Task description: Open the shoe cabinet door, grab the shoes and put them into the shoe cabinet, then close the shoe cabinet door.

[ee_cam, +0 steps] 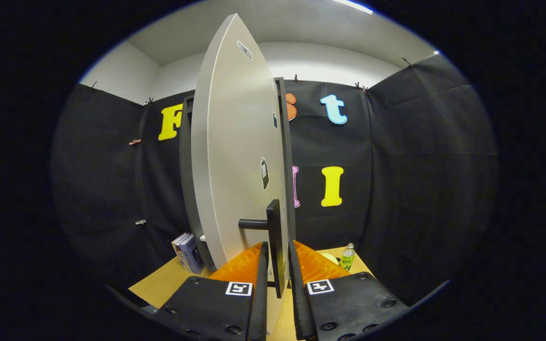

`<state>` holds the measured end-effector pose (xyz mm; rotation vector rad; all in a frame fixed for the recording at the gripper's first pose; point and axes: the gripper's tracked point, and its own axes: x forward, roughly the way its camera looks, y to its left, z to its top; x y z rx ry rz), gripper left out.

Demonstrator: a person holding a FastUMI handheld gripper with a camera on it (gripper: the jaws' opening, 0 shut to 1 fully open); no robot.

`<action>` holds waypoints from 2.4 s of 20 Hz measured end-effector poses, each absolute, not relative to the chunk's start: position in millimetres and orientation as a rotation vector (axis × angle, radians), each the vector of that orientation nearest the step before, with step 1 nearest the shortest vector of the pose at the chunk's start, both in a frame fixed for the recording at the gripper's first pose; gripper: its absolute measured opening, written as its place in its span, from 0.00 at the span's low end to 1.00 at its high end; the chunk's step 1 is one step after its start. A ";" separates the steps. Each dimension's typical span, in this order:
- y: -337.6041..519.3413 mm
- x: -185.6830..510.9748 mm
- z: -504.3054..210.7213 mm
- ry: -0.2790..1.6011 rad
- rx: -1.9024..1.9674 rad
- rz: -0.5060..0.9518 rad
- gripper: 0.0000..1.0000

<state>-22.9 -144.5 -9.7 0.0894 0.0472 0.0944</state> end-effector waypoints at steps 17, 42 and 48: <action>-179.1 -48.6 -10.1 0.010 0.084 -0.071 0.30; 57.0 -53.8 -394.5 0.746 0.193 0.153 0.99; 59.4 -18.3 -458.9 0.776 0.213 0.100 0.98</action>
